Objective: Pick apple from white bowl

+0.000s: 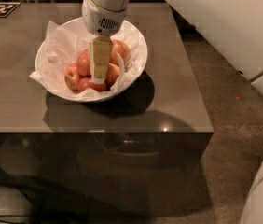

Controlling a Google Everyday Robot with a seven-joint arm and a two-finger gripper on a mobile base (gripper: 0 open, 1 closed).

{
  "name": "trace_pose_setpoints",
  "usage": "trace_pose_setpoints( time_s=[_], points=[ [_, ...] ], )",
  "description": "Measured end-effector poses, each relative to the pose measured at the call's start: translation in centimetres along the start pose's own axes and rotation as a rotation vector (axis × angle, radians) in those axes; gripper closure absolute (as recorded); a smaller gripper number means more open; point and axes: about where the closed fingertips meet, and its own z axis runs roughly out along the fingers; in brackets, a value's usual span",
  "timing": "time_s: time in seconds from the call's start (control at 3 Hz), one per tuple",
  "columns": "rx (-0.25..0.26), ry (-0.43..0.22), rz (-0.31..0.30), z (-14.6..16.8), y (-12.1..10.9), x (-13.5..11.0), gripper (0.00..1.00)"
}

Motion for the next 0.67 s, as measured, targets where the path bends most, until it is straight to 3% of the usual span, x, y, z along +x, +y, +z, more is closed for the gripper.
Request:
trace_pose_setpoints(
  time_s=[0.67],
  points=[
    [-0.02, 0.03, 0.0, 1.0, -0.1, 1.5, 0.0]
  ],
)
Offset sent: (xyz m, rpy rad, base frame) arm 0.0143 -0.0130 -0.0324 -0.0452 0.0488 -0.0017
